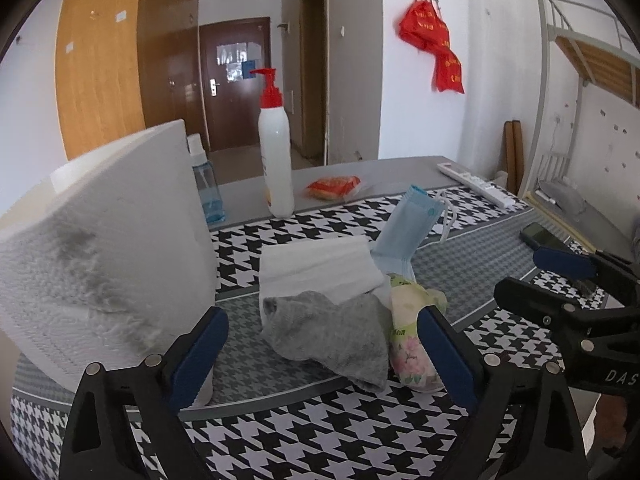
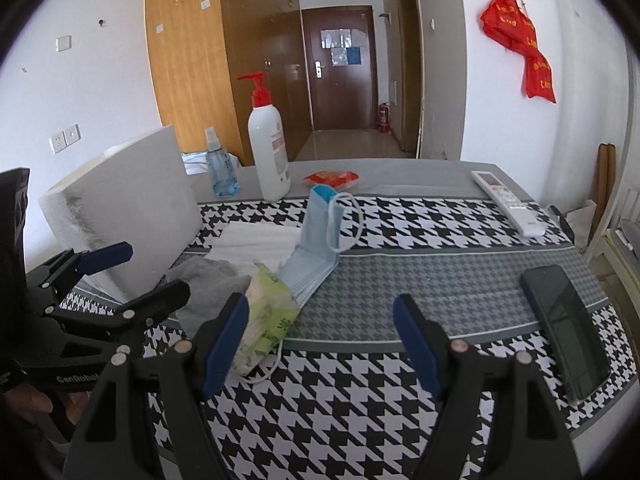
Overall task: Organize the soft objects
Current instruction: 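Move the left tool back over the table toward the grey sock, then close the left tool on the grey sock and lift it, then carry the grey sock to the foam box with the left tool while the right tool holds the tissue pack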
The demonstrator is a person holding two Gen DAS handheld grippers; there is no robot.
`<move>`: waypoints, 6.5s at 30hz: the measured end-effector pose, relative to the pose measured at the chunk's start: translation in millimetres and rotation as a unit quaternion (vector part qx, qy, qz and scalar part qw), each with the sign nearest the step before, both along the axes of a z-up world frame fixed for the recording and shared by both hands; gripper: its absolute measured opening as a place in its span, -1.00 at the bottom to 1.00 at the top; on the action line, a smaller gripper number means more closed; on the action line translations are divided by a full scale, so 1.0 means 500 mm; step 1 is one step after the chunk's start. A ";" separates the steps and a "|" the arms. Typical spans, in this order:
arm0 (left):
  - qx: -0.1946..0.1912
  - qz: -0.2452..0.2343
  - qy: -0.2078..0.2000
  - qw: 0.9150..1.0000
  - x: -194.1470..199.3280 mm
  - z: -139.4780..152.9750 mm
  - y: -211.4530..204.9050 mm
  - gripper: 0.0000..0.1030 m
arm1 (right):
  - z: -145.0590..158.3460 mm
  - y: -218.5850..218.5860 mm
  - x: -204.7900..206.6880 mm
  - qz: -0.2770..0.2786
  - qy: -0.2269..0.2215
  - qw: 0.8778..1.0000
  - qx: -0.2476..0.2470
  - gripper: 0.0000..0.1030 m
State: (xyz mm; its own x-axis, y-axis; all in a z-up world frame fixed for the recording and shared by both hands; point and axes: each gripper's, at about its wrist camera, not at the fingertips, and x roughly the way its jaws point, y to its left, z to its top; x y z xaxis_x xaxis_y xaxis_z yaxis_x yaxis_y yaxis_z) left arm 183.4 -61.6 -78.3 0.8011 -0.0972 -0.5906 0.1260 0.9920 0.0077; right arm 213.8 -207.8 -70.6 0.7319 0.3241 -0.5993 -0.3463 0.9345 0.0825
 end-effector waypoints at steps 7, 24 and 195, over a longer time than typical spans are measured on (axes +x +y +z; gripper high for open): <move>-0.005 -0.003 0.028 1.000 0.024 -0.020 0.007 0.55 | -0.011 0.013 0.008 0.008 0.010 1.000 -0.003 0.52; -0.008 -0.044 0.090 0.995 0.056 -0.064 0.005 -0.16 | -0.031 0.041 0.014 0.029 0.033 0.999 0.001 0.52; 0.014 0.106 -0.143 0.984 -0.051 0.227 0.278 -0.73 | 0.216 0.354 0.009 0.150 -0.102 0.983 0.035 -0.43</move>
